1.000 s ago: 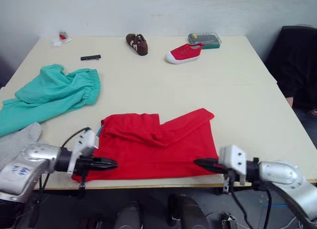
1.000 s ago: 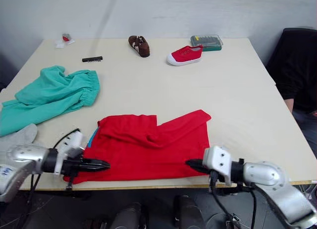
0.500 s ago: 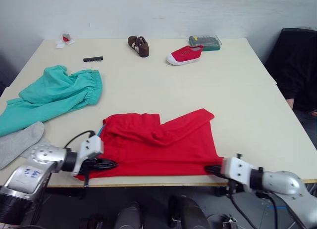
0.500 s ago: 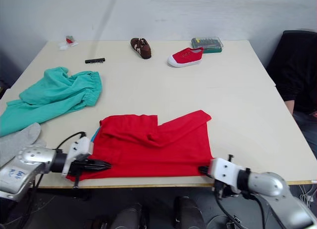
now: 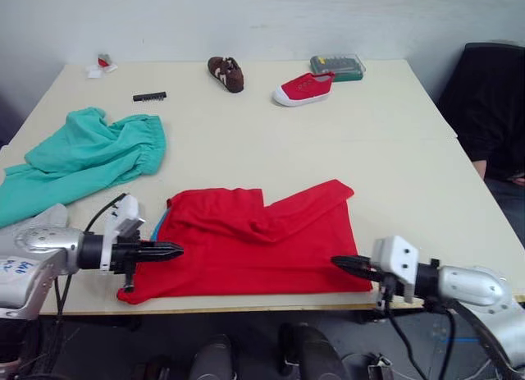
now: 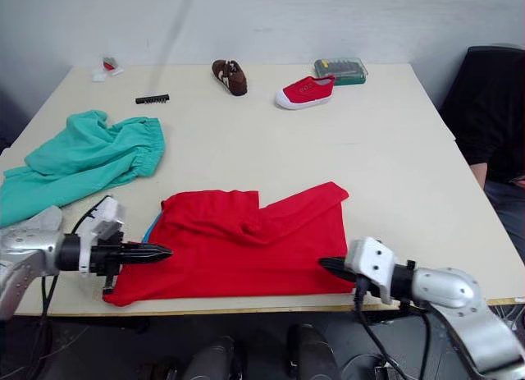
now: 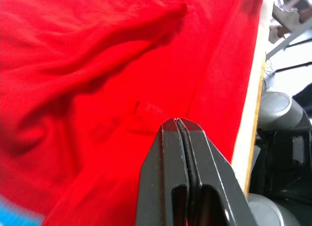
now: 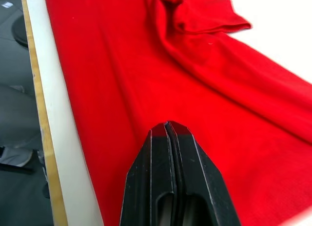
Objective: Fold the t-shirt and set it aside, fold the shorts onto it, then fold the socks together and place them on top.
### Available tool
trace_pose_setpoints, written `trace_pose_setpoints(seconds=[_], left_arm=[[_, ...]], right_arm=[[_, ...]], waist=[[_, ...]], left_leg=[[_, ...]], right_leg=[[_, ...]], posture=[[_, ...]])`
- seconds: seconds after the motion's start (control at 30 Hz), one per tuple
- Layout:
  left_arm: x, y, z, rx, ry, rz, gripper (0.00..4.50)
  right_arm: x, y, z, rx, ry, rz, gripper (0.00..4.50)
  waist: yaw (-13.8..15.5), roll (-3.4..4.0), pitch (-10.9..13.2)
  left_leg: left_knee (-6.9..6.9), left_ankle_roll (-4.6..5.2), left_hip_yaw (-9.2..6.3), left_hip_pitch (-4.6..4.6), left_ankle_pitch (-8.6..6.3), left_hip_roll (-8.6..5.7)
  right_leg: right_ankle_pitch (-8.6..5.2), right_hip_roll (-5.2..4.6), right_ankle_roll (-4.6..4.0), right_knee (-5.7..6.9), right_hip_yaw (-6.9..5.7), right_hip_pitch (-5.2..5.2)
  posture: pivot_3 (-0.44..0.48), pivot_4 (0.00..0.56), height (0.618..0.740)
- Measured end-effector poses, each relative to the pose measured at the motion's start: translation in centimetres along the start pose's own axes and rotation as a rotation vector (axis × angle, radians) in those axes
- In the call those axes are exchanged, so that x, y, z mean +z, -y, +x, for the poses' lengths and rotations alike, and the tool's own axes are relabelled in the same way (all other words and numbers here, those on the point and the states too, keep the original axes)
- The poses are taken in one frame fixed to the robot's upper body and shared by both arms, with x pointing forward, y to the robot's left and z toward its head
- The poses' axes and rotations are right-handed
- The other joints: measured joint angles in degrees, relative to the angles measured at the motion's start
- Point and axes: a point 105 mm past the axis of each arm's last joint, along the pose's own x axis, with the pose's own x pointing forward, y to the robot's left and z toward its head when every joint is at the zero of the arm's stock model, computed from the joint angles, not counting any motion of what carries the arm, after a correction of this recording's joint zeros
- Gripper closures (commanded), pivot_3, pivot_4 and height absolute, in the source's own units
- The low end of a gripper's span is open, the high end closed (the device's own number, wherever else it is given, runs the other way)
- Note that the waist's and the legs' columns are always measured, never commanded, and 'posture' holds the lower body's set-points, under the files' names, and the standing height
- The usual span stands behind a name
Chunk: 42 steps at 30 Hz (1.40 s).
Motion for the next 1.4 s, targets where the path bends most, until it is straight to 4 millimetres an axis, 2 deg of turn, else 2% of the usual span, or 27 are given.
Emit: trace_pose_setpoints(seconds=[0.1, 0.23, 0.4, 0.47, 0.53, 0.6, 0.63, 0.7, 0.77, 0.87, 0.97, 1.0, 1.03, 1.1, 1.2, 1.4], left_arm=[[-1.4, -0.5, 0.4, 0.021, -0.062, 0.047, 4.48], [-1.7, -1.1, -0.1, 0.039, -0.089, 0.123, 4.48], [-2.3, -2.1, -0.9, 0.072, -0.100, 0.136, 4.48], [-2.2, -2.6, -1.3, 0.081, -0.100, 0.126, 4.48], [-1.9, -2.8, -1.4, 0.076, -0.094, 0.101, 4.12], [0.3, -3.3, -1.3, 0.028, -0.014, 0.034, 3.62], [2.9, -3.6, -1.1, -0.011, 0.051, 0.037, 3.35], [6.7, -4.0, -0.7, -0.056, 0.121, 0.093, 2.74], [9.7, -4.4, -0.2, -0.086, 0.165, 0.146, 2.11], [11.5, -5.3, 2.2, -0.139, 0.165, 0.155, 1.11], [12.3, -6.4, 4.6, -0.144, 0.126, 0.185, 0.16], [12.8, -6.8, 5.2, -0.130, 0.115, 0.201, 0.00], [13.2, -7.5, 6.2, -0.110, 0.101, 0.213, 0.00], [13.6, -8.2, 7.3, -0.087, 0.079, 0.235, 0.00], [14.1, -8.7, 9.4, -0.069, 0.040, 0.265, 0.00], [13.7, -8.5, 12.0, -0.075, -0.015, 0.294, 0.00]], right_arm=[[-1.4, -0.5, 0.5, 0.016, -0.062, -0.012, 4.50], [-2.5, -1.2, 0.2, 0.022, -0.097, -0.041, 4.50], [-3.6, -1.2, -1.0, -0.019, -0.117, -0.058, 4.50], [-4.0, -0.9, -1.6, -0.048, -0.125, -0.045, 4.50], [-4.1, -0.6, -2.0, -0.073, -0.118, -0.014, 4.50], [-3.9, -0.4, -2.4, -0.093, -0.091, 0.078, 4.50], [-3.4, -0.2, -2.5, -0.103, -0.059, 0.131, 4.50], [-1.3, 0.5, -2.1, -0.115, 0.024, 0.161, 4.50], [1.1, 1.5, -1.8, -0.128, 0.092, 0.155, 4.50], [2.4, 3.0, -1.4, -0.163, 0.125, 0.212, 3.92], [3.4, 4.2, -1.1, -0.191, 0.138, 0.233, 2.93], [3.7, 4.6, -1.0, -0.200, 0.142, 0.225, 2.56], [3.9, 5.0, -0.9, -0.220, 0.137, 0.226, 2.16], [4.0, 5.4, -0.8, -0.242, 0.131, 0.233, 1.62], [3.6, 5.5, -0.5, -0.253, 0.102, 0.263, 1.62], [4.0, 4.9, -0.1, -0.278, 0.101, 0.269, 1.62]], waist=[[0.0, -0.03, 0.0], [0.0, -0.06, 0.0], [0.0, -0.07, 0.0], [0.0, -0.07, -0.1], [0.0, -0.07, 0.0], [0.4, -0.18, 0.1], [1.0, -0.23, 0.1], [1.4, -0.26, 0.1], [1.3, -0.22, 0.1], [1.2, -0.25, 0.1], [1.3, -0.27, 0.1], [1.3, -0.27, 0.1], [1.4, -0.29, 0.1], [1.3, -0.29, 0.1], [1.3, -0.33, 0.1], [1.2, -0.35, 0.1]], left_leg=[[0.03, -0.11, 0.08, -0.33, 0.06, -0.03], [0.12, -0.06, 0.10, -0.47, 0.04, -0.03], [0.05, -0.10, 0.05, 0.27, -0.10, 0.04], [0.04, -0.17, 0.00, 0.25, -0.09, 0.05], [0.05, -0.17, -0.02, 0.23, -0.05, 0.05], [0.08, -0.10, -0.09, 0.10, 0.08, 0.03], [0.12, 0.12, -0.12, 0.00, 0.27, 0.02], [0.17, 0.12, -0.11, -0.08, 0.31, -0.02], [0.20, 0.13, -0.05, -0.01, 0.21, -0.08], [0.22, 0.07, 0.02, -0.05, 0.18, -0.06], [0.35, -0.15, 0.05, -0.47, 0.31, -0.06], [0.52, -0.14, 0.03, -0.83, 0.32, -0.06], [0.75, -0.13, 0.04, -1.00, 0.32, -0.08], [0.89, -0.07, 0.05, -1.08, 0.25, -0.08], [1.00, 0.13, 0.04, -1.13, 0.13, -0.06], [1.08, 0.25, 0.10, -1.16, 0.07, -0.07]], right_leg=[[0.00, 0.01, 0.00, 0.03, 0.01, -0.37], [0.00, 0.01, 0.01, 0.06, 0.00, -0.49], [-0.07, 0.05, -0.01, -0.13, -0.02, 0.33], [-0.03, 0.08, 0.01, -0.28, -0.02, 0.38], [0.00, 0.08, 0.02, -0.29, 0.00, 0.38], [0.05, 0.10, 0.05, -0.22, -0.02, 0.30], [0.06, 0.11, 0.05, -0.19, -0.03, 0.22], [0.15, 0.17, 0.11, -0.12, 0.00, 0.18], [0.19, 0.12, 0.15, 0.01, 0.05, 0.21], [0.16, 0.21, 0.14, -0.02, 0.03, 0.15], [0.16, 0.43, 0.14, 0.01, 0.01, -0.27], [0.17, 0.49, 0.15, 0.08, -0.02, -0.57], [0.17, 0.49, 0.15, 0.14, -0.04, -0.67], [0.17, 0.51, 0.15, 0.10, -0.14, -0.67], [0.20, 0.49, 0.21, 0.08, -0.18, -0.66], [0.28, 0.46, 0.37, 0.04, -0.13, -0.66]], posture=[[0.000, 0.150, 0.740], [0.000, 0.150, 0.740], [0.000, 0.150, 0.740], [0.000, 0.150, 0.740], [0.000, 0.150, 0.740], [0.000, 0.150, 0.740], [0.000, 0.150, 0.740], [0.000, 0.150, 0.740], [0.000, 0.150, 0.740], [0.000, 0.150, 0.740], [0.000, 0.150, 0.740], [0.000, 0.150, 0.740], [0.000, 0.150, 0.740], [0.000, 0.150, 0.740], [0.000, 0.150, 0.740], [0.000, 0.150, 0.740]])
